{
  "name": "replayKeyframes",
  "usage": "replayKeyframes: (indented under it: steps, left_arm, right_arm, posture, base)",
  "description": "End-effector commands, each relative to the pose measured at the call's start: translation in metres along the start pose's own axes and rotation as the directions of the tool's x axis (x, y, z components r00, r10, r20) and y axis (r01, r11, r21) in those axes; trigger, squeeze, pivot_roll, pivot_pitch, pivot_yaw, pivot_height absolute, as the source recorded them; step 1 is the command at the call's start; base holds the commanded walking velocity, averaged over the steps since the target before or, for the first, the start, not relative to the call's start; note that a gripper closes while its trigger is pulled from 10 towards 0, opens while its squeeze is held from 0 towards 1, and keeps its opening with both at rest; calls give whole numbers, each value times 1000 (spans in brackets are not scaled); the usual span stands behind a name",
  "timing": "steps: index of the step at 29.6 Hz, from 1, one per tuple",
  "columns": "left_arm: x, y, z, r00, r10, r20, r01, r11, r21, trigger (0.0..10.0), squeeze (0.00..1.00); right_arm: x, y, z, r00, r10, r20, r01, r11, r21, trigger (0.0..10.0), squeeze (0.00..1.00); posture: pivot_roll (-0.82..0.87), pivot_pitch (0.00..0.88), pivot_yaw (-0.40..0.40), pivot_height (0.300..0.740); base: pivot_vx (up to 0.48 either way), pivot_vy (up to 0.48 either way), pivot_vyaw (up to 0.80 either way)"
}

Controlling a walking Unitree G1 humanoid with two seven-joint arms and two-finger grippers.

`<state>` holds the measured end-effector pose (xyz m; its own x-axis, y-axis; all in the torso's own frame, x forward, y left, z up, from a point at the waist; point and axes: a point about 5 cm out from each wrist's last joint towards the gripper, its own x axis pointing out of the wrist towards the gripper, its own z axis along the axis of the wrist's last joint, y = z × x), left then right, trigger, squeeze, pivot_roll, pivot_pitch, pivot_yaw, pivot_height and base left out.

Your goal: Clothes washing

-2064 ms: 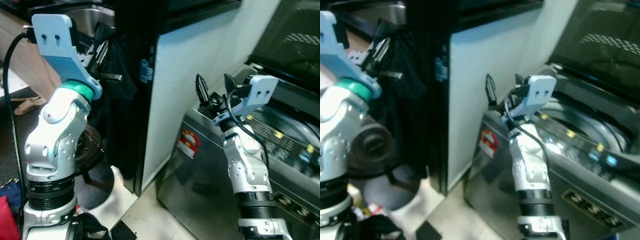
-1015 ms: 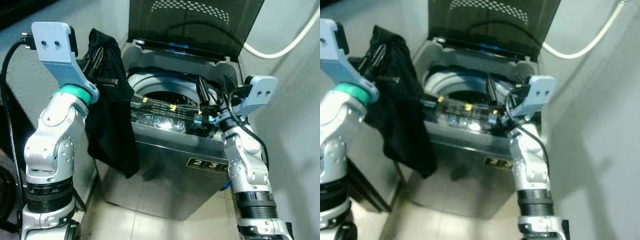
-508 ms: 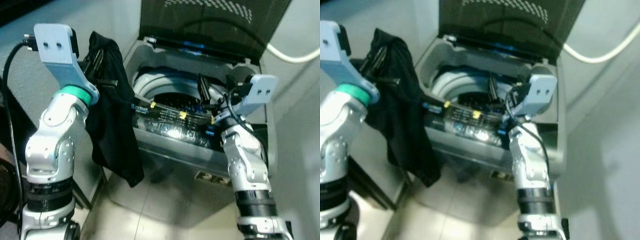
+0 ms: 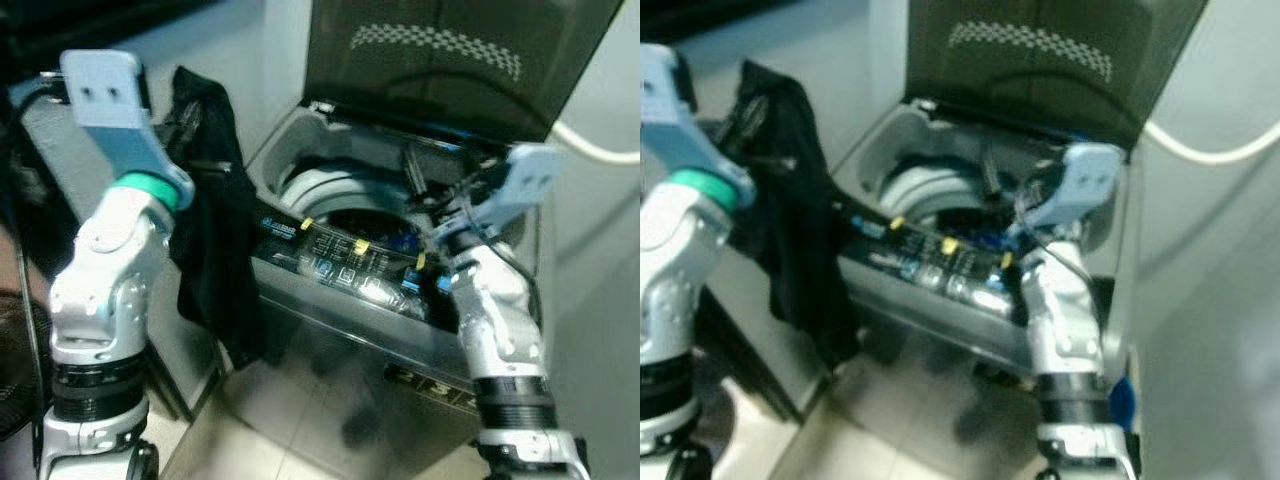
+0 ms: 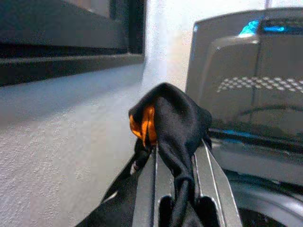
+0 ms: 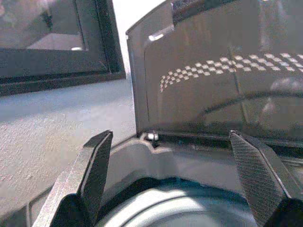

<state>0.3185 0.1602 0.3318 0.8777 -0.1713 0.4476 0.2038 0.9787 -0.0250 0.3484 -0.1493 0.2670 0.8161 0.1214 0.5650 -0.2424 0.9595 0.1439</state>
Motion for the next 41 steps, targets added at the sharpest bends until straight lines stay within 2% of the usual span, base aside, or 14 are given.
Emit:
replayKeyframes:
  steps: [1,36,41]
  left_arm:
    - [-1,-1,4,1000,-8,23,7,1000,10,10000,0]
    - [0,1,2,999,23,24,-23,1000,-2,10000,0]
    - [0,3,2,999,32,19,-32,999,-8,10000,0]
  right_arm:
    - [-3,-2,-3,1000,-12,-15,12,1000,-5,10000,0]
    - [-3,-1,-5,1000,1,-21,-1,1000,-9,10000,0]
    - [-3,-1,-6,1000,3,-30,-3,1000,-2,10000,0]
  posture:
    - [70,59,-12,740]
    - [70,62,-15,740]
    - [70,61,-16,740]
  base:
    - [0,0,0]
    - [0,44,0]
    - [0,480,-568]
